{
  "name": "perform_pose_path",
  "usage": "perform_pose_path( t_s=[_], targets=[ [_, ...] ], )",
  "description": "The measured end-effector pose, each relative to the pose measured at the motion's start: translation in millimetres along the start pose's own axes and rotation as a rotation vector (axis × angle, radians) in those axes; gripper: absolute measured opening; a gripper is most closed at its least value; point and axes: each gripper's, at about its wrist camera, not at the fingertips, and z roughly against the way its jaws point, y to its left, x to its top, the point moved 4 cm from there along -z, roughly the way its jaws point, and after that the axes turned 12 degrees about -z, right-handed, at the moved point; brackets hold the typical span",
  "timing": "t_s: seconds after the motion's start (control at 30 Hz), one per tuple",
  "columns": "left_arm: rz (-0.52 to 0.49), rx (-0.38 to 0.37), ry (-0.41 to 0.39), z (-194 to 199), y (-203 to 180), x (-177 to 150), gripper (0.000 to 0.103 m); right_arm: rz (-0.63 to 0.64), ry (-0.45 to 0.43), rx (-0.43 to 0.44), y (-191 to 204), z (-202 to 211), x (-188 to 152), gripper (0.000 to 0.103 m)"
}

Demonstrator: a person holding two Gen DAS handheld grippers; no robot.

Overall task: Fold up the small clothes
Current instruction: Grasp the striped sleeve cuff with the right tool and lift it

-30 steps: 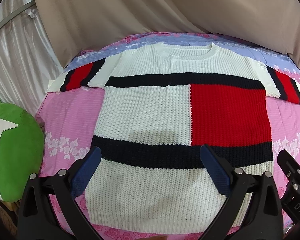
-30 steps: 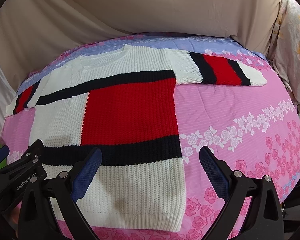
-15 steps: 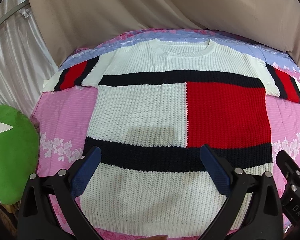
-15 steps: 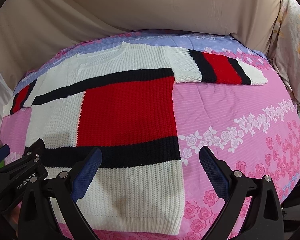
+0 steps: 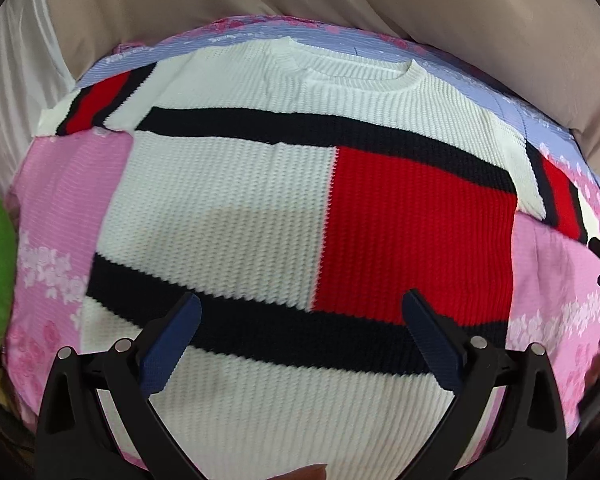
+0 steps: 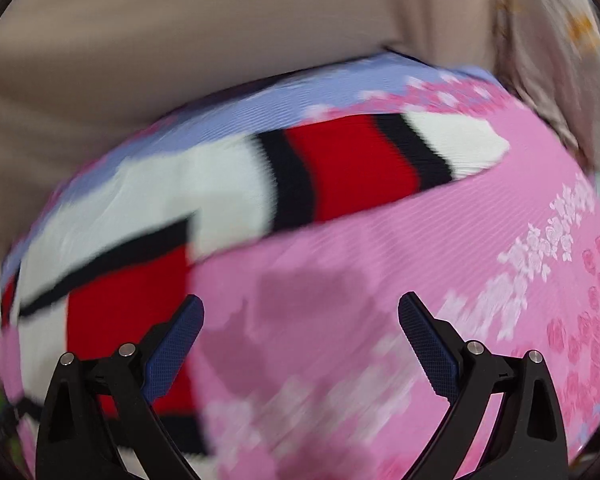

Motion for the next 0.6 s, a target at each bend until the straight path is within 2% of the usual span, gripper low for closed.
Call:
perform_pose_path(
  t_s=[0.1, 0.17, 0.27, 0.37, 0.43, 0.47, 0.53, 0.6],
  targets=[
    [0.012, -0.018, -0.016, -9, -13, 9, 0.098, -0.151, 0.000, -0.041, -58, -39, 66, 0.076],
    [0.011, -0.023, -0.037, -12, -21, 16, 0.098, -0.213, -0.014, -0.040, -85, -59, 98, 0.075],
    [0.001, -0.034, -0.065, -14, -30, 22, 0.098, -0.309, -0.002, 0.013, -108, -82, 123, 0.075],
    [-0.022, -0.047, -0.088, -15, -36, 29, 0.098, -0.413, -0.002, 0.089, -119, -96, 130, 0.062],
    [-0.021, -0.054, -0.119, -13, -36, 33, 0.097, -0.433, -0.011, 0.155, -112, -97, 130, 0.039],
    [-0.015, -0.062, -0.136, -11, -34, 36, 0.097, -0.433, 0.010, 0.193, -103, -99, 132, 0.010],
    [0.006, -0.082, -0.165, -5, -25, 40, 0.096, -0.400, -0.008, 0.230, -79, -89, 139, 0.008],
    [0.019, -0.097, -0.179, 1, -11, 43, 0.096, -0.294, -0.045, 0.331, -24, -59, 145, 0.007]
  ],
)
